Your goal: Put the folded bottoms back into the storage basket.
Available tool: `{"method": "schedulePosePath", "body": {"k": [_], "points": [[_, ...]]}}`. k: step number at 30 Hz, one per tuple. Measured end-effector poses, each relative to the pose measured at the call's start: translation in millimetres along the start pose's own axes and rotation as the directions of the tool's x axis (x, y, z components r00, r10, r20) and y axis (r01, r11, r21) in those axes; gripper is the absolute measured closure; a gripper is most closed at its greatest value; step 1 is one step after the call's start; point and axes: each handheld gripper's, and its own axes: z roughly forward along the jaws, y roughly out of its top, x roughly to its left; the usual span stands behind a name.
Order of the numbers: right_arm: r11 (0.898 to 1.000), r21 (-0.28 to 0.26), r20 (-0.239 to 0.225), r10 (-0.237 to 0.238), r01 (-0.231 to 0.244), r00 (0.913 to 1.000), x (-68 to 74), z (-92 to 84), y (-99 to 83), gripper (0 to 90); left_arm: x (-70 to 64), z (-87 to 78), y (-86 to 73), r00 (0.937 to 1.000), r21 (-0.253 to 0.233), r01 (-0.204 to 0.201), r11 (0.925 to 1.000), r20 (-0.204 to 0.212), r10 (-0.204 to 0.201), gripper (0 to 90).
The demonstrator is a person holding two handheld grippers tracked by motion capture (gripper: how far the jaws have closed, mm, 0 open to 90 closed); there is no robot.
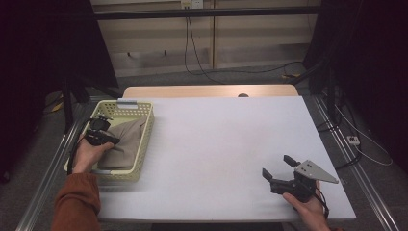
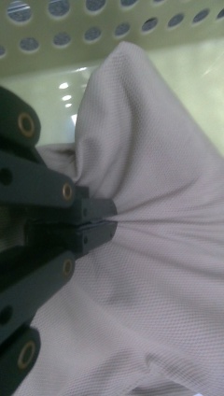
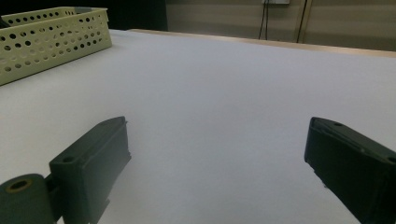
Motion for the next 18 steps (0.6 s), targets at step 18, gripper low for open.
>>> {"method": "schedulePosePath", "body": {"k": [18], "points": [[1.0,0.0,0.004,0.009,-0.009,0.9999,-0.5,0.8,-0.1,6.3,13.5,9.6,4.1,0.9956,-0.021,0.053,0.9984,-0.076,-0.055,82.2]]}}
